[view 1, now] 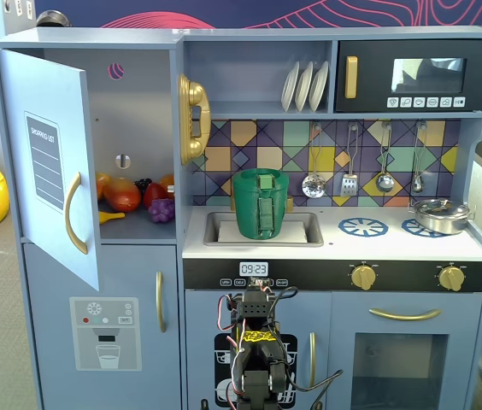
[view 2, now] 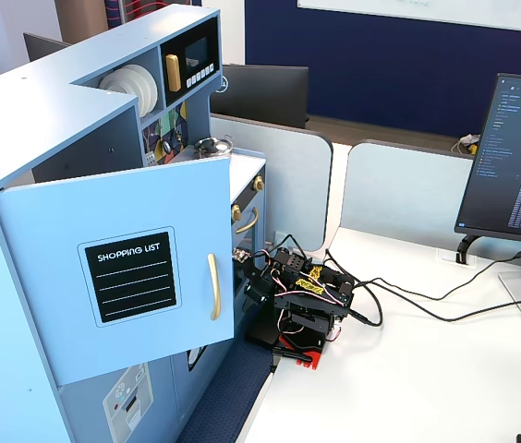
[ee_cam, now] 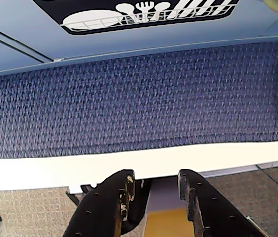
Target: Close the left cabinet door
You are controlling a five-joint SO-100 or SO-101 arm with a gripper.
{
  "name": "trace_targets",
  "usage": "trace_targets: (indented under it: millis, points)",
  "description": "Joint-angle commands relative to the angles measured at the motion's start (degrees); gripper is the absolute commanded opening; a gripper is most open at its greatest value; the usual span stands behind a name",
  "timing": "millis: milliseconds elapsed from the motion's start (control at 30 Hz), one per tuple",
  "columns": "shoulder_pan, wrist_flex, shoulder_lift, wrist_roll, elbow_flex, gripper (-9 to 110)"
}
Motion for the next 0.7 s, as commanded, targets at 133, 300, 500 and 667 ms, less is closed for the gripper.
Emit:
trace_targets:
  millis: [133,300,500,667]
  points:
    - [0.53,9.32,0.09,1.85,1.41,0]
    - [0.53,9.32,0.09,1.93,1.41,0]
    - [-10.55,5.54,-0.18,2.64,0.26,0]
    - [-41.66,-12.04,-6.5,11.34,-10.55,0]
